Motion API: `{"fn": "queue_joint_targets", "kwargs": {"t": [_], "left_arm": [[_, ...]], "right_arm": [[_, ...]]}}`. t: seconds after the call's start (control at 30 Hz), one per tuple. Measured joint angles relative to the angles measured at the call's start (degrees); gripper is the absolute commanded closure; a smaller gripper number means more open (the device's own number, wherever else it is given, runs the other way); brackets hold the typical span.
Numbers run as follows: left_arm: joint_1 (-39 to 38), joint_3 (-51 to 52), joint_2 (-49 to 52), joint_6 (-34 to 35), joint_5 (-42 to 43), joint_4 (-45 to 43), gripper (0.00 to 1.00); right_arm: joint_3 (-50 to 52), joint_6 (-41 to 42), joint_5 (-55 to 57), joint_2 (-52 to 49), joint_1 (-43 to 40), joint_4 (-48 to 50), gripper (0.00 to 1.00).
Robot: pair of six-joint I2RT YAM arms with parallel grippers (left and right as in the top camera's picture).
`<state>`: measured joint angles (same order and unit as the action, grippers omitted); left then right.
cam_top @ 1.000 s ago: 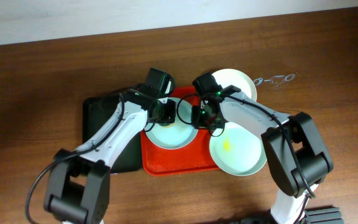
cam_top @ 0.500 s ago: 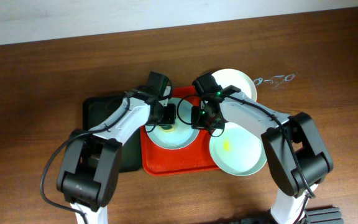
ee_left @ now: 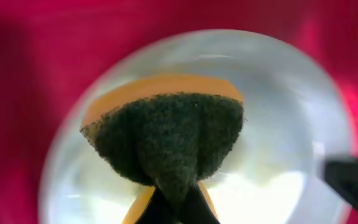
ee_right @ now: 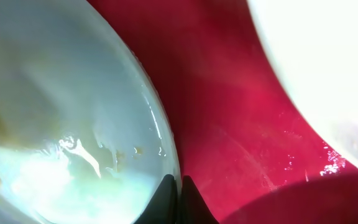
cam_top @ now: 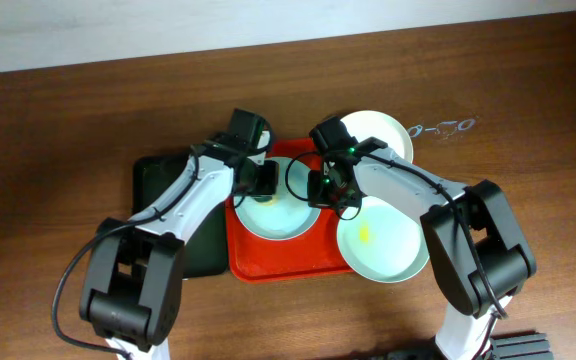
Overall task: Clean dirty plates on tray and stack at the side
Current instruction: 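Scrub the light-blue plate with the sponge while the right gripper holds it, then return the sponge to the black tray and release it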
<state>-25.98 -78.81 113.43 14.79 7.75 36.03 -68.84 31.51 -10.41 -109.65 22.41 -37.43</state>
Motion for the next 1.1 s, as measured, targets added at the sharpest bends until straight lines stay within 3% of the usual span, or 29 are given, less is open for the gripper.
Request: {"fn": "queue_joint_targets", "kwargs": {"t": [0.17,0.37,0.6,0.73,0.87,1.1], "left_arm": [[0.35,0.0,0.04,-0.02,-4.85,0.13,1.0],[0.55,-0.83,4.02,1.29,-3.26,-0.07,1.0],[0.92,-1.14,6.16,1.29,19.78,-0.26,1.0],[0.83,-2.08,6.93,0.74,25.33,2.64,1.0],[2.21,-4.79,4.42,0.2,19.82,8.85,1.0],[5.62,-6.25,-8.55,-0.28,-5.09,19.08,1.0]], "right_arm": [[0.0,-0.02,0.0,0.0,0.0,0.0,0.96],[0.02,0.02,0.0,0.0,0.0,0.04,0.96],[0.02,-0.02,0.0,0.0,0.0,0.04,0.96],[0.02,0.04,0.0,0.0,0.0,0.04,0.96],[0.02,-0.04,0.0,0.0,0.0,0.07,0.96],[0.02,0.0,0.0,0.0,0.0,0.09,0.96]]}}
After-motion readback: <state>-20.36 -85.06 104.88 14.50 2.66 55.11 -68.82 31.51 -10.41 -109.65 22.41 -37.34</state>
